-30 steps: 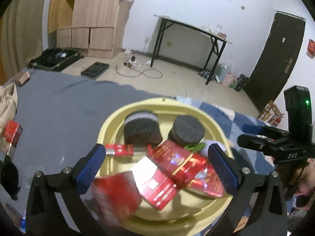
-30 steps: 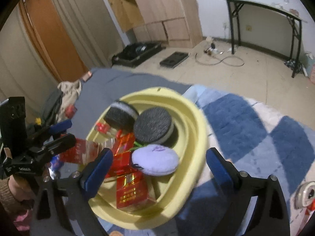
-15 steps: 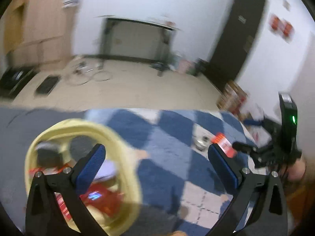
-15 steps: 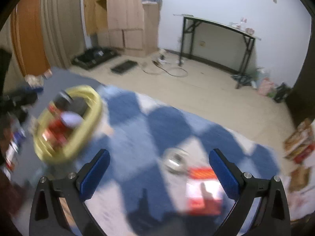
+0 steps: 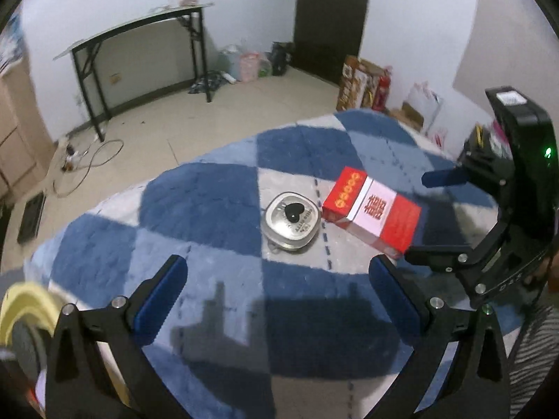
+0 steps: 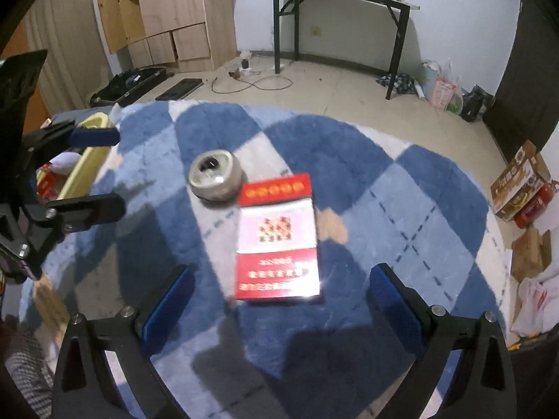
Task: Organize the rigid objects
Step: 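Move both tools back toward the red box and silver tin on the rug, then grasp the silver tin with the left tool while right grasps red-white box, then carry tin and red-white box over the yellow tray and release both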
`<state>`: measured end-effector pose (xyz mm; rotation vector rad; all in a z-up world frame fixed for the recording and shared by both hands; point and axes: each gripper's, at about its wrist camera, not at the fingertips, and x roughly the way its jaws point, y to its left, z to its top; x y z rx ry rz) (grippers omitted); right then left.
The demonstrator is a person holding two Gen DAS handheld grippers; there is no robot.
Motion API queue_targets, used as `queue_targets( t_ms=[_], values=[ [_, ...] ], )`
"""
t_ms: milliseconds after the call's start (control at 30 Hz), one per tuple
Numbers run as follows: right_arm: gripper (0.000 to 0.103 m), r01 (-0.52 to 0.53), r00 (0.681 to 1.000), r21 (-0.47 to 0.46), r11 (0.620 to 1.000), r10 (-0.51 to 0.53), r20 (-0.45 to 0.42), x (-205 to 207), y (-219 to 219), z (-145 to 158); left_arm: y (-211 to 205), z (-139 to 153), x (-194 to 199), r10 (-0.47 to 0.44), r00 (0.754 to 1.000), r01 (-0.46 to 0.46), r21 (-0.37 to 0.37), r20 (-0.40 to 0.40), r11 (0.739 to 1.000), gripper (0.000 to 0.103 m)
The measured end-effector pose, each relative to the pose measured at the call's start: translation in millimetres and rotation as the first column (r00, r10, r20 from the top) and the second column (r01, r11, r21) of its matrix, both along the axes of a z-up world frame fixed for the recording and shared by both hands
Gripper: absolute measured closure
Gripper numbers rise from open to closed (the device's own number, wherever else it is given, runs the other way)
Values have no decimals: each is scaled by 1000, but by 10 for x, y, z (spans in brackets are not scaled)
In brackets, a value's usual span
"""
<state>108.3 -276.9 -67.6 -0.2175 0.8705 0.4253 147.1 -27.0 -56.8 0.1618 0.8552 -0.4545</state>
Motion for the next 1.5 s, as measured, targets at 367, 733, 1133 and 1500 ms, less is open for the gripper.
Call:
queue_targets(
  t_ms=[367, 733, 1133, 1500],
  values=[
    [5, 7, 998, 44, 999, -10, 60, 223, 37, -355, -332, -313, 416, -101, 995, 99, 61, 26, 993, 0],
    [46, -31, 993, 73, 997, 23, 116, 193, 22, -429, -335, -445, 410, -39, 999, 39, -1, 9, 999, 50],
    [46, -95, 987, 193, 977, 68, 145, -13, 208, 148, 541, 494, -187, 99, 993, -92, -94, 71, 991, 50],
    [46, -389, 920, 177, 904, 371, 125, -200, 1898, 667, 2565, 769, -1185, 545, 838, -540, -104, 29, 836, 50]
  ],
)
